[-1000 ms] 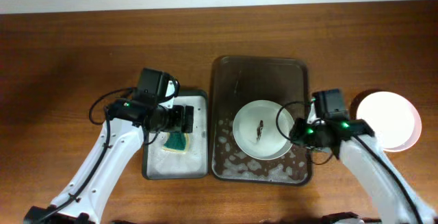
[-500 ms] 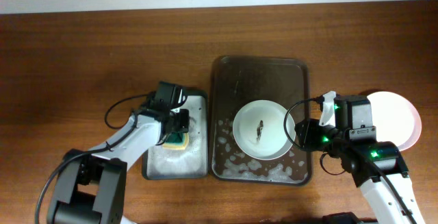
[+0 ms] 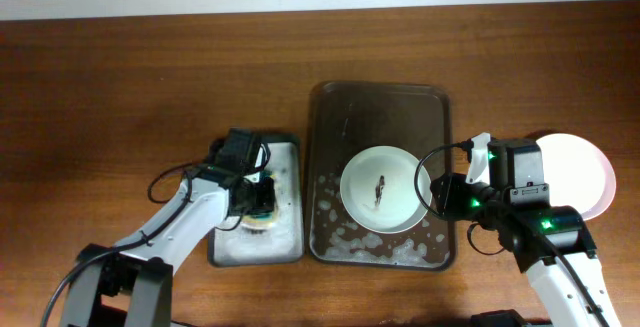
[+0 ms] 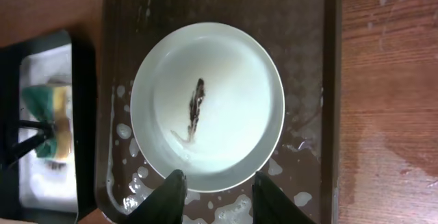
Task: Clean dirty plates on tray and stack at the side
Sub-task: 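Grasp the sponge with the left gripper from the soapy tray, then scrub the pale green plate with the sponge in the left gripper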
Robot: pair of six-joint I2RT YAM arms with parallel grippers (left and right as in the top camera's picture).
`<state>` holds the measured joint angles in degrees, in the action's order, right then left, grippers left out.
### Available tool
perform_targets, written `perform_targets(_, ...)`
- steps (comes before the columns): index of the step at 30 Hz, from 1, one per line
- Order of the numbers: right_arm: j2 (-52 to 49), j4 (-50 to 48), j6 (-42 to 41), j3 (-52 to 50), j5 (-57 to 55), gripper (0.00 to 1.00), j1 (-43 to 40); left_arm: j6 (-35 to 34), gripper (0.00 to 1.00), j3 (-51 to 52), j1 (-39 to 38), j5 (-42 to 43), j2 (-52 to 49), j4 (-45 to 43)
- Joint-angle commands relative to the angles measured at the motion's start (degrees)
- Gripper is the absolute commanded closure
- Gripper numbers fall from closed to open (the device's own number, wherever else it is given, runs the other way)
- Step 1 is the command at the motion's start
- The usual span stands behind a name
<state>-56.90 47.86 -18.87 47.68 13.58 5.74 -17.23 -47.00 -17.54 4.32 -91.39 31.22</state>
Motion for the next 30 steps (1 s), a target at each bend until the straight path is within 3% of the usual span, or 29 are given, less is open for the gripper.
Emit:
perform_targets(1, 0.1, 0.0, 0.5, 0.5, -0.7, 0.66, 0.3, -0.7, 1.00, 1.9, 0.1, 0.8, -0.4, -0.1)
perform_targets(2, -0.2, -0.1, 0.5, 0.5, -3.5, 0.56, 0.3, -0.7, 1.00, 0.0, 0.1, 0.8, -0.3, 2.4)
perform_targets(3, -1.0, 0.0, 0.5, 0.5, -6.1, 0.55, 0.3, -0.7, 1.00, -2.5, 0.1, 0.8, -0.1, 5.2)
perform_targets(6, -7.8, -0.1, -0.2, 0.5, -6.6, 0.55, 0.2, 0.0, 1.00, -16.9, -0.1, 0.9, 0.6, 19.0)
perform_targets(7, -10.5, -0.1, -1.4, 0.5, -6.0, 0.61, 0.2, 0.1, 1.00, -21.5, -0.3, 0.8, 0.6, 23.1)
perform_targets(10, -16.2, -1.5, -1.3, 0.5, -6.7, 0.61, 0.2, 0.1, 1.00, -25.6, -0.9, 2.2, 0.6, 25.6)
perform_targets(13, -23.6, -4.9, -1.3, 0.5, -7.2, 0.61, 0.1, -0.1, 1.00, -25.4, -5.6, 10.8, 0.5, 20.5)
perform_targets(15, -29.1, -7.7, -1.0, 0.5, -7.2, 0.62, 0.2, -2.6, 1.00, -25.2, -9.5, 11.3, 0.3, 16.1)
perform_targets(16, -32.3, -9.2, -0.8, 0.5, -7.2, 0.67, 0.1, -4.0, 1.00, -25.2, -11.5, 11.3, -0.1, 13.4)
perform_targets(18, -36.9, -11.7, -0.6, 0.5, -7.2, 0.91, 0.1, -6.4, 1.00, -25.2, -16.1, 11.4, -2.1, 8.2)
perform_targets(19, -37.4, -12.4, -0.6, 0.5, -7.3, 0.96, 0.1, -8.3, 1.00, -25.2, -18.8, 11.4, -4.3, 5.6)
perform_targets(23, -37.2, -12.7, -0.7, 0.5, -7.9, 0.96, 0.1, -12.4, 1.00, -25.2, -23.8, 11.6, -11.6, -1.1)
perform_targets(27, -37.2, -12.2, -0.7, 0.5, -7.9, 0.96, 0.2, -18.2, 1.00, -25.2, -27.1, 18.5, -21.3, -10.6)
perform_targets(30, -37.2, -11.8, -0.7, 0.5, -7.9, 0.96, 0.2, -18.4, 1.00, -25.2, -27.9, 18.8, -27.6, -13.5)
